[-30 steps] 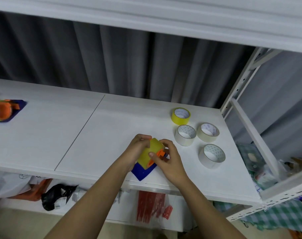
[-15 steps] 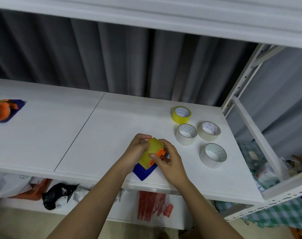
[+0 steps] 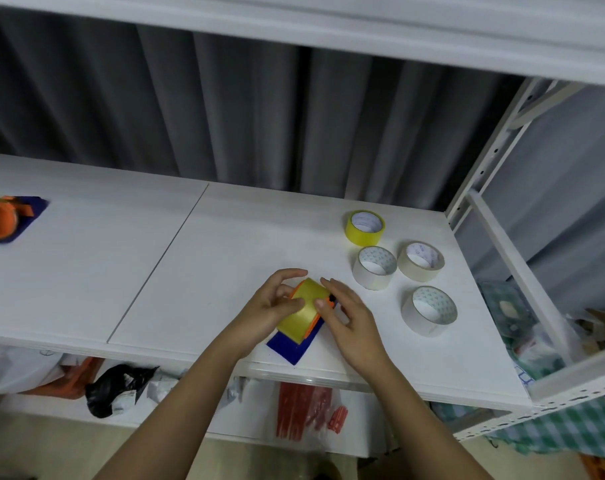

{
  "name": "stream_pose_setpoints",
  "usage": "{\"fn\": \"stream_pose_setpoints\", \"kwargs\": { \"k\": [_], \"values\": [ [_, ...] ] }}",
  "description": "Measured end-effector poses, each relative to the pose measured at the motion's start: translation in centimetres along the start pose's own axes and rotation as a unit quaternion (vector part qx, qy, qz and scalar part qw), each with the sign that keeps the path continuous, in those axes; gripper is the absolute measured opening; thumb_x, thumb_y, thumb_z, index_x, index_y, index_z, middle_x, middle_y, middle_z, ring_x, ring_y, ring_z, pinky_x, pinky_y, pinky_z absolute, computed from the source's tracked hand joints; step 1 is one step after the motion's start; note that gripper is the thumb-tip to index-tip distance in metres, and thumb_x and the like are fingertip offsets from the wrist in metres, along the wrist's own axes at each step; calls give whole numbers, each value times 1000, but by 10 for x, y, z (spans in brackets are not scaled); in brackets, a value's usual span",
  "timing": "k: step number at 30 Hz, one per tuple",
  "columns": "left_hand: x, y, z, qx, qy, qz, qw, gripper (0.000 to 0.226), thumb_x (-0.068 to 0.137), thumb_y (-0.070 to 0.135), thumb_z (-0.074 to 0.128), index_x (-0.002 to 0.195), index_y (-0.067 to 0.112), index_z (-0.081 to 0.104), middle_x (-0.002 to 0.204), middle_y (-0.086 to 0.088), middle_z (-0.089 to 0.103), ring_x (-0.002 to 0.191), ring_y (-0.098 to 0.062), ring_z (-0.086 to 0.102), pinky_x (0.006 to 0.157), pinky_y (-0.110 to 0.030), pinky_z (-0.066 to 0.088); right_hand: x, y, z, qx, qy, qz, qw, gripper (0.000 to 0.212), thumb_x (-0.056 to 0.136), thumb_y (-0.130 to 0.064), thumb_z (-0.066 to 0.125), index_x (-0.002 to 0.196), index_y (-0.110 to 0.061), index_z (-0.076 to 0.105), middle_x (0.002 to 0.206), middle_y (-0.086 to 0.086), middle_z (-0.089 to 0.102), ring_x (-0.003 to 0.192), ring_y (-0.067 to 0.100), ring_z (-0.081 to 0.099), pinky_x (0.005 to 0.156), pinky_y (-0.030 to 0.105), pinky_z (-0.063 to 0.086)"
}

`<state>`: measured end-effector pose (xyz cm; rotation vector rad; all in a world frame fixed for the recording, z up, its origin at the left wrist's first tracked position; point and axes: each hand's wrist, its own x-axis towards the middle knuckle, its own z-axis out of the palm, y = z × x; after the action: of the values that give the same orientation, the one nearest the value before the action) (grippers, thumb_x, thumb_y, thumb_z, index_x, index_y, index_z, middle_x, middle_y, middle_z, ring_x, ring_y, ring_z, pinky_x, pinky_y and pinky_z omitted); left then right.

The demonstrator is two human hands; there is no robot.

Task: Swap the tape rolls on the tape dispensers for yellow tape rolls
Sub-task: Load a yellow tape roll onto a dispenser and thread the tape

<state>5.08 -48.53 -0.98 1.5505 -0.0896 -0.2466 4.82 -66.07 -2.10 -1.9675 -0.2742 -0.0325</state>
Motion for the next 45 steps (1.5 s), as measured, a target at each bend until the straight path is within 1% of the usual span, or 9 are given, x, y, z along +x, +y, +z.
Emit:
{"fn": "stream_pose_setpoints", "kwargs": {
  "k": [2, 5, 12, 18, 22, 26, 32, 38, 45],
  "values": [
    [-3, 0, 2, 16, -8, 30, 999, 33, 91, 13, 58, 117, 34, 58, 95, -1, 69, 89, -11, 65, 78, -21, 52, -1, -3, -3, -130, 68, -103, 984, 22, 90, -25, 63, 111, -19, 67, 110, -4, 55, 106, 9, 53, 89, 12, 39],
    [-6, -2, 6, 24, -32, 46, 998, 31, 90, 9, 59, 115, 27, 63, 101, 0, 71, 91, -11, 65, 81, -23, 53, -2, -13, -4, -219, 44, -132, 966, 13, 90, -14, 60, 101, -10, 66, 97, 2, 55, 92, 17, 53, 80, 14, 36],
    [-12, -20, 5, 99, -55, 18, 993, 51, 83, 8, 69, 124, 35, 56, 94, 9, 61, 89, 1, 59, 83, -12, 46, -11, -12, -11, -236, -78, -83, 965, 28, 87, -23, 64, 109, -9, 55, 113, 3, 50, 104, 16, 51, 85, 27, 42],
    [-9, -24, 3, 148, -50, 45, 987, 69, 82, 9, 70, 111, 67, 46, 103, 8, 54, 87, 8, 55, 80, -8, 44, -18, -8, 0, -277, -44, -102, 954, 21, 94, -19, 54, 109, -4, 57, 120, 8, 53, 104, 24, 53, 81, 25, 41],
    [-9, -27, 3, 177, -45, 56, 982, 66, 82, 13, 70, 113, 65, 42, 97, 9, 49, 84, 7, 54, 85, -13, 46, -25, -6, 10, -281, -10, -92, 955, 17, 96, -18, 49, 101, -3, 57, 126, 8, 55, 104, 26, 55, 79, 31, 45],
    [-8, -25, 5, 191, -41, 51, 979, 62, 83, 19, 70, 113, 66, 43, 95, 2, 51, 84, -5, 56, 87, -18, 46, -32, -3, 13, -262, 28, -57, 963, 29, 98, -23, 48, 121, -7, 54, 136, 5, 53, 114, 23, 55, 90, 30, 45],
    [-7, -24, 8, 152, -45, 36, 987, 56, 82, 17, 70, 126, 46, 50, 79, 10, 57, 70, 2, 56, 72, -7, 45, -35, -4, 15, -261, 53, -57, 962, 35, 97, -23, 49, 130, -11, 51, 110, 6, 66, 90, 25, 63, 71, 26, 43],
    [-8, -31, 7, 127, -30, 33, 991, 57, 81, 16, 71, 119, 53, 49, 78, 5, 49, 66, -1, 50, 69, -9, 45, -35, -3, 19, -256, 65, -52, 963, 33, 97, -21, 51, 127, -10, 54, 85, 9, 68, 69, 29, 63, 58, 25, 36],
    [-7, -31, 9, 130, -23, 32, 991, 58, 81, 17, 72, 119, 54, 48, 77, 17, 53, 67, 6, 55, 68, -6, 43, -39, -2, 24, -296, 67, -18, 953, 38, 100, -30, 39, 135, -17, 40, 89, 7, 67, 73, 28, 63, 55, 28, 31]
  ]
}}
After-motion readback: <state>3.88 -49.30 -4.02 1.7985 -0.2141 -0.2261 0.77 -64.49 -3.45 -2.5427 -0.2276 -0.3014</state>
